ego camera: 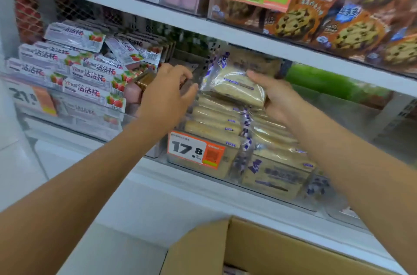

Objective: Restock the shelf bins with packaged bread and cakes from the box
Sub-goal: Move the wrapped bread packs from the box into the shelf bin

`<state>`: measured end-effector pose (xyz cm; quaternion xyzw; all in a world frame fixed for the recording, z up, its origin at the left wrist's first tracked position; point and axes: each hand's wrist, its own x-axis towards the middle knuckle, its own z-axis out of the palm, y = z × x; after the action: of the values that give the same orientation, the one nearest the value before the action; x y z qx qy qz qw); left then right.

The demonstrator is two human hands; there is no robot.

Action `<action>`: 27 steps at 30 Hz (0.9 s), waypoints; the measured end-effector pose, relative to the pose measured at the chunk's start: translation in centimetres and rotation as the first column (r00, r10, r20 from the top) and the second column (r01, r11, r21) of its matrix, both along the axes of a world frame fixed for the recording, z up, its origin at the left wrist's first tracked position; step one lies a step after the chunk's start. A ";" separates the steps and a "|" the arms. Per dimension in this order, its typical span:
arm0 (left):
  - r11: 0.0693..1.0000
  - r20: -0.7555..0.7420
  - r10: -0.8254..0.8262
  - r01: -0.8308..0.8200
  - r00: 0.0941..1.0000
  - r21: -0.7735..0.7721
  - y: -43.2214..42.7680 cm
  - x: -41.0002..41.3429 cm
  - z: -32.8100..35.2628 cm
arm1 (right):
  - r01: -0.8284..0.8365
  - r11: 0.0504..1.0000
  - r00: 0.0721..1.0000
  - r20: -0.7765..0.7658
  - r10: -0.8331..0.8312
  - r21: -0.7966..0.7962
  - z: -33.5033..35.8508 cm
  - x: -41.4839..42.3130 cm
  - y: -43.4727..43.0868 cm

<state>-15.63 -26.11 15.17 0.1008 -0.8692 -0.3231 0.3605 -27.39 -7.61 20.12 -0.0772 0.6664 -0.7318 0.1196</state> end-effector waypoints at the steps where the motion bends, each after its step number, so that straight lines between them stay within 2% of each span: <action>1: 1.000 -0.019 -0.011 0.011 1.000 0.023 -0.2 -0.2 -0.4 | 0.047 0.998 0.999 -0.010 -0.047 0.035 -0.2 -0.9 -1.3; 4: 0.998 -0.080 -0.002 0.007 0.997 0.059 -0.6 -0.6 -1.2 | 0.189 0.951 0.981 -0.083 -0.173 0.246 -1.2 -2.3 -4.1; 10: 0.998 -0.110 -0.018 0.024 0.994 0.051 -0.8 -0.7 -1.3 | 0.239 0.936 0.965 -0.175 -0.197 0.259 -2.1 -3.4 -5.6; 14: 0.998 -0.110 -0.011 0.017 0.994 0.052 -0.5 -0.5 -1.2 | 0.258 0.896 0.953 -0.246 -0.175 0.363 -2.1 -3.0 -5.0; 15: 0.998 -0.106 -0.014 0.021 0.994 0.060 -0.5 -0.4 -1.2 | 0.286 0.871 0.938 -0.303 -0.169 0.399 -2.2 -2.9 -4.7; 17: 0.997 -0.104 -0.016 0.023 0.994 0.071 -0.6 -0.4 -1.2 | 0.405 0.757 0.842 -0.532 -0.090 0.513 -2.7 -3.0 -4.2; 19: 0.997 -0.101 -0.010 0.017 0.995 0.070 -0.6 -0.4 -1.2 | 0.581 0.583 0.631 -0.766 0.118 0.569 -2.9 -2.7 -4.0; 20: 0.997 -0.100 -0.008 0.015 0.995 0.071 -0.6 -0.4 -1.2 | 0.646 0.506 0.525 -0.814 0.249 0.571 -2.9 -2.8 -3.9; 21: 0.997 -0.100 -0.007 0.015 0.995 0.072 -0.6 -0.4 -1.2 | 0.670 0.443 0.461 -0.802 0.381 0.596 -2.7 -3.1 -3.8; 23: 0.997 -0.100 -0.010 0.017 0.995 0.072 -0.6 -0.4 -1.2 | 0.664 0.364 0.422 -0.729 0.538 0.653 -2.5 -4.1 -3.8; 27: 0.998 -0.106 -0.016 0.022 0.994 0.059 -0.6 -0.6 -1.3 | 0.666 0.347 0.450 -0.726 0.520 0.661 -3.1 -4.4 -4.4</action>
<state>-16.22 -26.72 13.88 0.0861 -0.8397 -0.3571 0.3999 -31.83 -11.97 16.99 -0.3243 0.9052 -0.0514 -0.2698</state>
